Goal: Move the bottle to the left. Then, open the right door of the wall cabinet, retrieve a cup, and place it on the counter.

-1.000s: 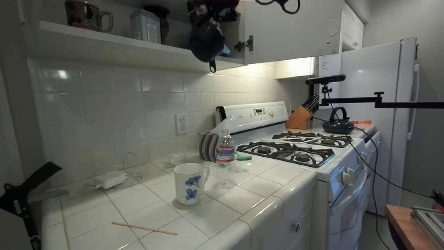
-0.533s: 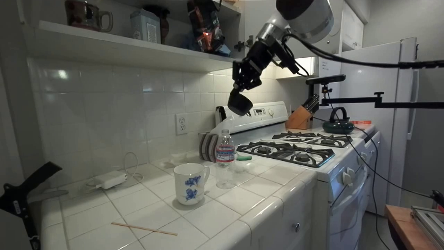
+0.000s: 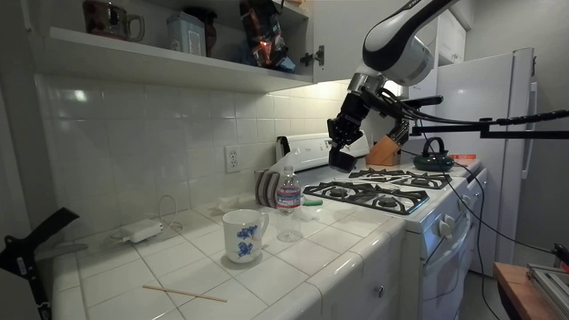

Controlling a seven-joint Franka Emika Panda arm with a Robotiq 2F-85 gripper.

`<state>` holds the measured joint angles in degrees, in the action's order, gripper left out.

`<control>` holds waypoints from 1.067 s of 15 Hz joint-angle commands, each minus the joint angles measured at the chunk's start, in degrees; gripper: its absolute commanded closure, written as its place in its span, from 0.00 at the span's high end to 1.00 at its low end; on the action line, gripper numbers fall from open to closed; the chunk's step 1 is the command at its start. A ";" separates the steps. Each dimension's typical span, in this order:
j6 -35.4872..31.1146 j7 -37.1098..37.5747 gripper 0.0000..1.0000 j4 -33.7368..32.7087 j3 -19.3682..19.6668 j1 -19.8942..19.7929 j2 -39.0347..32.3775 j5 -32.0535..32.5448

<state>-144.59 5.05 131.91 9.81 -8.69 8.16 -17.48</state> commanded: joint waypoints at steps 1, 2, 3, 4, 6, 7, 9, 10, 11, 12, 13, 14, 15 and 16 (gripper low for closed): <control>-1.99 6.89 0.01 -0.34 -2.51 -1.05 -3.91 14.02; -4.23 10.10 0.01 0.02 -2.90 -1.34 -5.52 18.99; -5.65 13.36 0.01 0.14 -2.97 -1.43 -6.74 23.69; -8.26 17.07 0.01 0.04 -2.84 -1.36 -8.65 28.51; -12.13 26.84 0.01 -0.67 -1.97 -0.44 -11.40 37.78; -13.23 31.13 0.01 -1.32 -1.09 0.15 -12.73 41.57; -14.06 39.91 0.01 -2.15 0.47 1.94 -14.45 47.38; -14.01 43.96 0.01 -2.36 0.07 1.63 -14.97 50.08; -13.67 47.68 0.01 -2.18 0.41 2.12 -15.15 52.01; -13.55 50.64 0.01 -2.09 0.23 2.28 -15.52 52.54; -13.36 53.41 0.01 -1.78 0.11 2.43 -15.61 53.25; -13.69 56.11 0.01 -1.06 -0.11 2.47 -15.72 52.36; -13.63 58.30 0.01 -0.81 -0.20 2.60 -15.94 51.82; -13.65 60.22 0.01 -0.25 -0.35 2.63 -16.12 50.60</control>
<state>-157.99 58.32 131.03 9.12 -6.84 -7.17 33.14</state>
